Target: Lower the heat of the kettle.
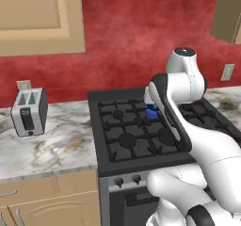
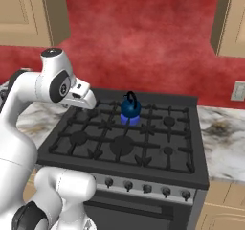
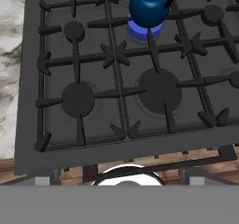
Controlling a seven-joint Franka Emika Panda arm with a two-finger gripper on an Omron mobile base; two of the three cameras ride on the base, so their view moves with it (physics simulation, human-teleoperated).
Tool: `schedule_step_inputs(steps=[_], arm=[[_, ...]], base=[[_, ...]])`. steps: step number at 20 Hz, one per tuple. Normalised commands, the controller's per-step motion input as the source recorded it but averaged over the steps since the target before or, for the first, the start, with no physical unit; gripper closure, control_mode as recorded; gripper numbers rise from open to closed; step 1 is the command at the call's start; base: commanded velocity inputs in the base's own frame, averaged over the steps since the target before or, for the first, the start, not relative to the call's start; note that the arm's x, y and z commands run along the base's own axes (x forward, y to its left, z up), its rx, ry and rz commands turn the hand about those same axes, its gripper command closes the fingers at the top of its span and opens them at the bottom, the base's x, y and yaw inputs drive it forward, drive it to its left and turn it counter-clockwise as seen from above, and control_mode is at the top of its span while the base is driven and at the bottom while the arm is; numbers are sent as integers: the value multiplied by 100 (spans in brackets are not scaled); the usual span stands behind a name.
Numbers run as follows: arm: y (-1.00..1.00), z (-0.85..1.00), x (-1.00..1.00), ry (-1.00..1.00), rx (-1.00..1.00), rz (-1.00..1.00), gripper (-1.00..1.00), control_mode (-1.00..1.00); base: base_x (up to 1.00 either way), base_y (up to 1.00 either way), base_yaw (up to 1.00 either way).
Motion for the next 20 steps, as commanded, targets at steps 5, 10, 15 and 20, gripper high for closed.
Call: schedule_step_inputs(steps=[5, 10, 15, 20], arm=[[0, 0, 0, 0, 0, 0, -100, 100], [0, 0, 0, 0, 0, 0, -100, 100], [0, 0, 0, 0, 0, 0, -100, 100], [0, 0, 0, 0, 0, 0, -100, 100]], base=[[2, 41, 0], [28, 34, -3], [40, 22, -4], [39, 7, -3]])
